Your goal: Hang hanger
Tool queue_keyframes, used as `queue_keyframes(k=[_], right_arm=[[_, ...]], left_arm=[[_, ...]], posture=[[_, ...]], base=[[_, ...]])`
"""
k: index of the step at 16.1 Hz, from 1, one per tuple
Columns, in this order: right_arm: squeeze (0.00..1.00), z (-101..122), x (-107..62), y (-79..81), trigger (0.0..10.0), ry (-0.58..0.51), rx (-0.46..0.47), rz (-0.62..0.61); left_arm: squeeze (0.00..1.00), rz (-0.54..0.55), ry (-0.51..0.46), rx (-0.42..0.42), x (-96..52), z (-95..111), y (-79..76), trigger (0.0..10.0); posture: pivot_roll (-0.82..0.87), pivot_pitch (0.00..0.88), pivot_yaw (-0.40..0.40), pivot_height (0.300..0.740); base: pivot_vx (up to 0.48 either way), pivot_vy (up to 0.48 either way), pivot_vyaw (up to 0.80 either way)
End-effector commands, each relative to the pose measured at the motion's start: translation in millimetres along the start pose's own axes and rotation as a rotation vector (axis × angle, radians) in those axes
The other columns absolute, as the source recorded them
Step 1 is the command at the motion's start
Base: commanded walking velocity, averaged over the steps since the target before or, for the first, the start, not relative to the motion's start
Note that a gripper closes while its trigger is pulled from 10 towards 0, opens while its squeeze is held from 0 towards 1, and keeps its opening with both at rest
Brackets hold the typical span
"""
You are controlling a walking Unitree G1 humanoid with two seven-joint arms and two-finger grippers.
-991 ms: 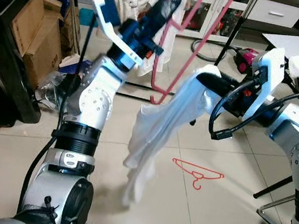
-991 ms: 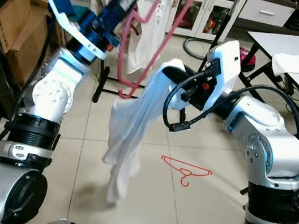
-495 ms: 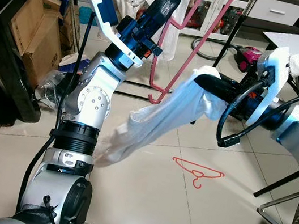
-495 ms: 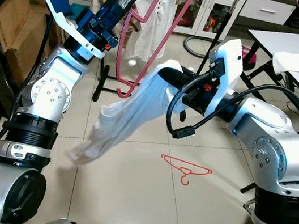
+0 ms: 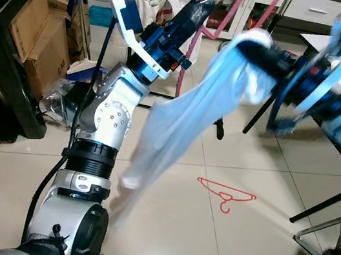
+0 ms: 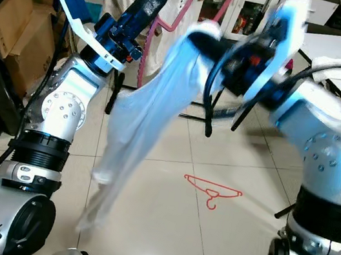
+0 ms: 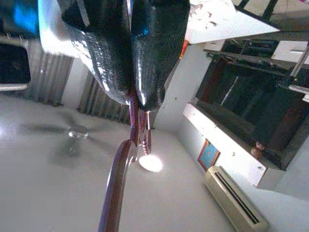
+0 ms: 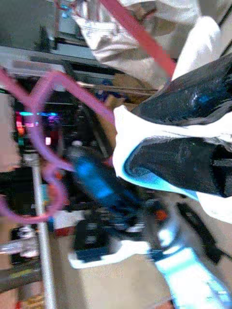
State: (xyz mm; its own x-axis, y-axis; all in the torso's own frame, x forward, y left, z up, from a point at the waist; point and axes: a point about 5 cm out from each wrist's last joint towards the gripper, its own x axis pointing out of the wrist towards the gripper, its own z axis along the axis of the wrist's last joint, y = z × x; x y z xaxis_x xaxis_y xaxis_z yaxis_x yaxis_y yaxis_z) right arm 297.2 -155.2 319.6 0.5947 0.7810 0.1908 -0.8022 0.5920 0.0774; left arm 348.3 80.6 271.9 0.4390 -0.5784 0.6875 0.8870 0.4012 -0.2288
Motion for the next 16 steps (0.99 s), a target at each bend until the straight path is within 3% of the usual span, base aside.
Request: queue_keyframes(k=[1, 8, 11, 16], right_arm=[[0.0, 12.6, -2.9, -2.6, 10.0, -0.046, -0.003, -0.018], [0.0, 31.4, -4.2, -39.2, 10.0, -0.108, -0.018, -0.232], [0.0, 44.3, -2.4, -44.7, 10.0, -0.154, 0.006, -0.253], [0.0, 56.7, -1.8, -47.2, 10.0, -0.174, -0.037, -0.263]], left_arm=[[0.0, -0.029, 0.002, 0.001, 1.7, -0.3, -4.9, 10.0], [0.0, -0.05, -0.004, -0.015, -10.7, 3.9, -14.9, 10.0], [0.0, -0.046, 0.013, -0.018, -16.1, 1.2, -16.6, 10.0], [0.0, -0.031, 0.027, -0.022, -22.0, -0.4, -16.2, 10.0]], posture=[[-0.13, 0.045, -0.057, 0.74], [-0.11, 0.046, -0.068, 0.74], [-0.1, 0.049, -0.077, 0.74], [-0.11, 0.048, -0.086, 0.74]], base=[[0.0, 0.0, 0.0], [0.0, 0.0, 0.0], [0.0, 0.0, 0.0], [0.0, 0.0, 0.0]])
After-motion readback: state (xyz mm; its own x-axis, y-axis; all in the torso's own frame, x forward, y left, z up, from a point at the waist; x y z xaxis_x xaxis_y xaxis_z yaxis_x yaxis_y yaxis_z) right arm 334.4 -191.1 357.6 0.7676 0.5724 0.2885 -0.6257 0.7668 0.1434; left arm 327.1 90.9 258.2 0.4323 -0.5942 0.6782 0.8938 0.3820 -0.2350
